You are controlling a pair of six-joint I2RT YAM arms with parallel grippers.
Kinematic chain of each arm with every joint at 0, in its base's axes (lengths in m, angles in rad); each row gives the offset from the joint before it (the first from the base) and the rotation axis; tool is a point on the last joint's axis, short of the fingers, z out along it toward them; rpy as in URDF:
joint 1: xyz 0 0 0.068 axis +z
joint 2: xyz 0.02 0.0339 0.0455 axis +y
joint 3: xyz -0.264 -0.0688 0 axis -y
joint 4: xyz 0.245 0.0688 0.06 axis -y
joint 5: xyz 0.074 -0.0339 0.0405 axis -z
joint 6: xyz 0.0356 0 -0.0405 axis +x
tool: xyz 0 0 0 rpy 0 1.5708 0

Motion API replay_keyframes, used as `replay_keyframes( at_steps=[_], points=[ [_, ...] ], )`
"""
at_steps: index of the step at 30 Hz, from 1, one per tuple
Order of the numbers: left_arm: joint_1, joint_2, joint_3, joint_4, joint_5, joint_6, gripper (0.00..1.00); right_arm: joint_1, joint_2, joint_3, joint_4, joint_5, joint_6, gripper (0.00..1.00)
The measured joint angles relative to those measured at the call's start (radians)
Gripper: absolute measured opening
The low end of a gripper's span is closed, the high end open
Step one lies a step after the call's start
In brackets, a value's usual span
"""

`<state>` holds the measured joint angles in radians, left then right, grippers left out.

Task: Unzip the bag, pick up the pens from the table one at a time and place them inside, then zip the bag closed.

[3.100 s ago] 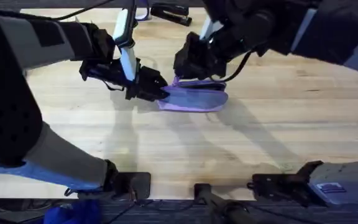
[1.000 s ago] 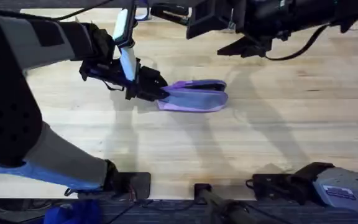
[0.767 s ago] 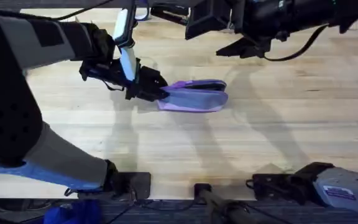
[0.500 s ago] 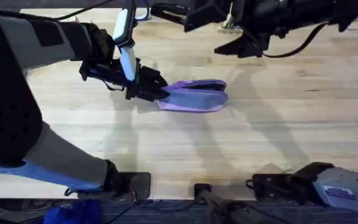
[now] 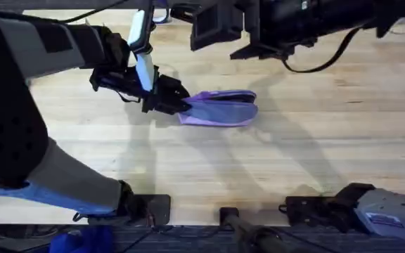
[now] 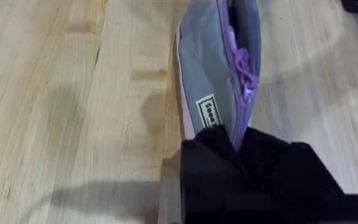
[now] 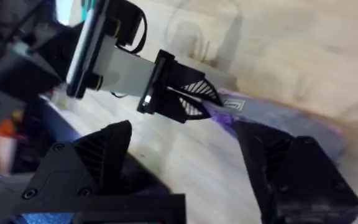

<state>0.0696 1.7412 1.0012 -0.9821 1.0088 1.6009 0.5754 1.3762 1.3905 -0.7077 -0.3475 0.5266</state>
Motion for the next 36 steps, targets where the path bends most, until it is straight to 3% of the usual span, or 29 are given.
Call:
replay_keyframes(
  at_steps=[15, 28, 36],
  points=[
    [0.0, 0.0, 0.0, 0.0, 0.0, 0.0, 0.044, 0.044, 0.0, 0.02, -0.038, 0.085, -0.57, 0.995],
    [0.0, 0.0, 0.0, 0.0, 0.0, 0.0, 0.043, 0.09, 0.0, 0.02, -0.028, 0.093, -1.475, 0.996],
    [0.0, 0.0, 0.0, 0.0, 0.0, 0.0, 0.043, 0.095, 0.0, 0.02, -0.105, 0.084, -1.614, 0.996]
  ],
)
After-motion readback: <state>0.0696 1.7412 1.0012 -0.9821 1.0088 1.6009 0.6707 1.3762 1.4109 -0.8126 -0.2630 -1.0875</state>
